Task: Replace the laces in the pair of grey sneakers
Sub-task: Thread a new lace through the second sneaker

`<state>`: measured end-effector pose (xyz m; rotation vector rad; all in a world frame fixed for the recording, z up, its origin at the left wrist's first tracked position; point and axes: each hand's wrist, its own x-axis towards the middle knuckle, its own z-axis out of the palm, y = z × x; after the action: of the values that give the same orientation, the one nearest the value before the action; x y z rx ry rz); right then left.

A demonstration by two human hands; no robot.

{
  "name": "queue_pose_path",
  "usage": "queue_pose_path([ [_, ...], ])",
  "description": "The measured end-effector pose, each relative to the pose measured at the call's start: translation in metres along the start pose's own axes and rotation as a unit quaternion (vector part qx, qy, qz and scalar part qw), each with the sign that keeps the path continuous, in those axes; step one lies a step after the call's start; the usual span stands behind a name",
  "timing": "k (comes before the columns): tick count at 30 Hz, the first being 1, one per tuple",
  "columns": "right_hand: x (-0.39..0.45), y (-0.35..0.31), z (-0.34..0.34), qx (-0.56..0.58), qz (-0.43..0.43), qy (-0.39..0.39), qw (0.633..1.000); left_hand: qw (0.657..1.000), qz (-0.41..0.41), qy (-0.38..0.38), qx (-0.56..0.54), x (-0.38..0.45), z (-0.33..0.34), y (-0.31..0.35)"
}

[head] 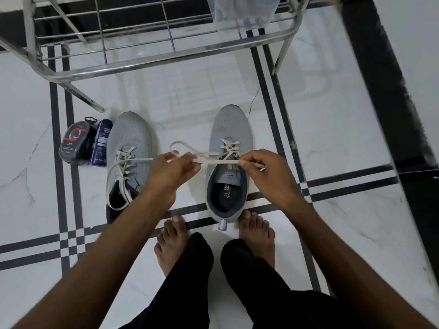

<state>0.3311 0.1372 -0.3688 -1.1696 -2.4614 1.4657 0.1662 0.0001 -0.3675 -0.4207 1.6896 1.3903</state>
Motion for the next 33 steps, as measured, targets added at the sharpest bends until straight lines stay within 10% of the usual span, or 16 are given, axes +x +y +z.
queue_pose_path([
  [2,0.006,0.004,-0.001,-0.041,0.000,0.017,0.999,0.934,0.179,0.077,0.301,-0.002,-0.012,-0.016],
  [4,0.010,0.003,0.002,-0.053,-0.005,0.023,0.998,0.787,0.405,0.115,0.451,-0.013,-0.012,-0.024],
  [7,0.013,-0.004,0.013,0.018,0.014,0.024,0.999,0.678,0.523,-0.056,0.514,-0.019,0.009,-0.025],
  [12,0.012,-0.003,0.020,0.137,0.033,0.009,0.990,0.702,0.459,-0.139,0.527,-0.001,0.024,-0.009],
  [19,0.007,0.019,0.017,-0.069,0.060,-0.005,0.996,0.654,0.500,-0.084,0.562,0.013,0.017,-0.009],
  [33,0.011,0.041,0.014,0.083,0.126,-0.029,0.988,0.509,0.540,-0.078,0.666,0.007,0.054,-0.024],
])
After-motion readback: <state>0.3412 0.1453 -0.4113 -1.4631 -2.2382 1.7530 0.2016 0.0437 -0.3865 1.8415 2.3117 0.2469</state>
